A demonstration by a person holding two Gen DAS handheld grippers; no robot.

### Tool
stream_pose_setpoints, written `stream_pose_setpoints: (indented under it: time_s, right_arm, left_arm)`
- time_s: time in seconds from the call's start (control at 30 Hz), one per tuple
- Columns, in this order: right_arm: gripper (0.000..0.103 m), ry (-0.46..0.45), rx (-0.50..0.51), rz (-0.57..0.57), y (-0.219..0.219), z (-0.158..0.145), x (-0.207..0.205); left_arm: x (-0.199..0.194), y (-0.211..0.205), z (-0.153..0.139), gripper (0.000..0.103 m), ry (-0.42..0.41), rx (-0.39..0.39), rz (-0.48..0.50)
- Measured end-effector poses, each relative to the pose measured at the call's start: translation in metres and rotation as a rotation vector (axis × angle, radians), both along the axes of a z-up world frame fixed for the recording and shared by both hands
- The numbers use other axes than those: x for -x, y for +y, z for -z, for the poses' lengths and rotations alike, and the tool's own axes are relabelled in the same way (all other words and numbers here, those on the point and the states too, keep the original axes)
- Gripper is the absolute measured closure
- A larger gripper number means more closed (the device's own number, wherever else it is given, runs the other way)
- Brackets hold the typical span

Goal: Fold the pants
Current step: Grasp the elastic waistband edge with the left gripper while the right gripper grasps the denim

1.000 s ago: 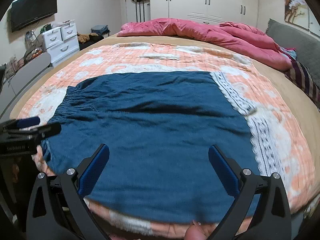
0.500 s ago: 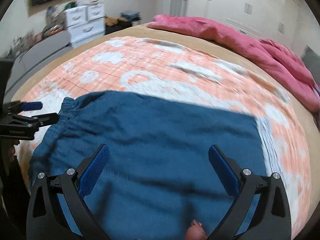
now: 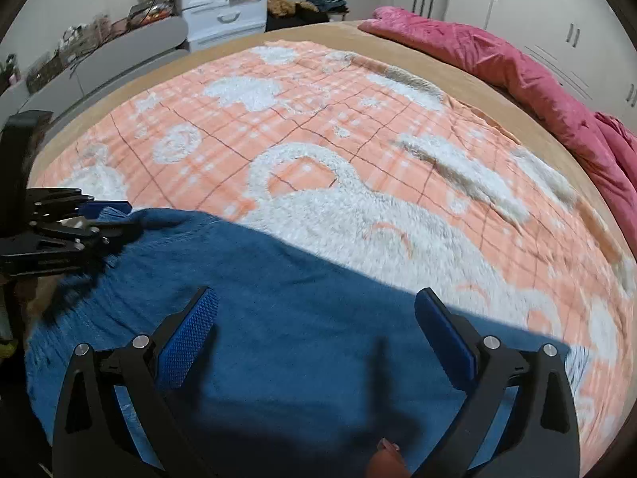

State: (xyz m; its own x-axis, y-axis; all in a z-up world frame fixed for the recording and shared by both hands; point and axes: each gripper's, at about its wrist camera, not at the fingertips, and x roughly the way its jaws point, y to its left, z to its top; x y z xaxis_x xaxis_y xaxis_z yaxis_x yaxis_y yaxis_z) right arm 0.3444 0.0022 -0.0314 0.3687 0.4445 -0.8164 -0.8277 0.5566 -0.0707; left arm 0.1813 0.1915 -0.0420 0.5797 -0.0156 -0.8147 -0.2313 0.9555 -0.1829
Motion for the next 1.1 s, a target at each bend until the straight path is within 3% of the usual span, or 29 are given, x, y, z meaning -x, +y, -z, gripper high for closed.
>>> stream_pose_setpoints:
  time_s: [0.13, 0.2, 0.27, 0.4, 0.43, 0.47, 0.5, 0.53, 0.67, 0.93, 1.1]
  right_arm:
    - [0.006, -0.006, 0.024, -0.056, 0.011, 0.004, -0.014]
    - [0.013, -0.020, 0.054, -0.117, 0.020, 0.006, -0.017]
    - [0.034, -0.034, 0.113, -0.184, 0.031, 0.012, -0.016]
    - [0.049, -0.015, 0.210, -0.271, 0.047, 0.031, -0.013]
    - [0.059, -0.011, 0.219, -0.287, 0.051, 0.036, -0.011]
    - [0.068, 0.007, 0.201, -0.298, 0.051, 0.037, -0.010]
    - [0.086, 0.049, 0.143, -0.308, 0.048, 0.034, -0.009]
    - [0.092, 0.070, 0.099, -0.304, 0.044, 0.031, -0.009]
    - [0.097, 0.033, -0.003, -0.274, 0.022, 0.017, 0.003]
    - [0.097, -0.092, -0.150, -0.208, -0.038, -0.036, 0.054]
    - [0.097, -0.119, -0.176, -0.217, -0.071, -0.048, 0.093]
  left_arm:
    - [0.007, 0.003, -0.006, 0.083, -0.060, 0.048, 0.013]
    - [0.011, -0.001, -0.010, 0.083, -0.084, 0.037, 0.023]
    - [0.015, -0.003, -0.015, 0.084, -0.114, 0.040, 0.031]
    - [0.022, -0.007, -0.023, 0.084, -0.160, 0.032, 0.046]
    - [0.023, -0.009, -0.024, 0.084, -0.166, 0.028, 0.048]
    - [0.023, -0.010, -0.025, 0.084, -0.169, 0.027, 0.052]
    - [0.023, -0.010, -0.024, 0.084, -0.168, 0.021, 0.051]
    - [0.023, -0.009, -0.024, 0.084, -0.169, 0.011, 0.050]
    - [0.029, -0.009, -0.027, 0.084, -0.196, 0.011, 0.060]
    - [0.055, -0.029, -0.052, 0.084, -0.314, -0.034, 0.134]
    - [0.084, -0.054, -0.069, 0.084, -0.391, -0.084, 0.191]
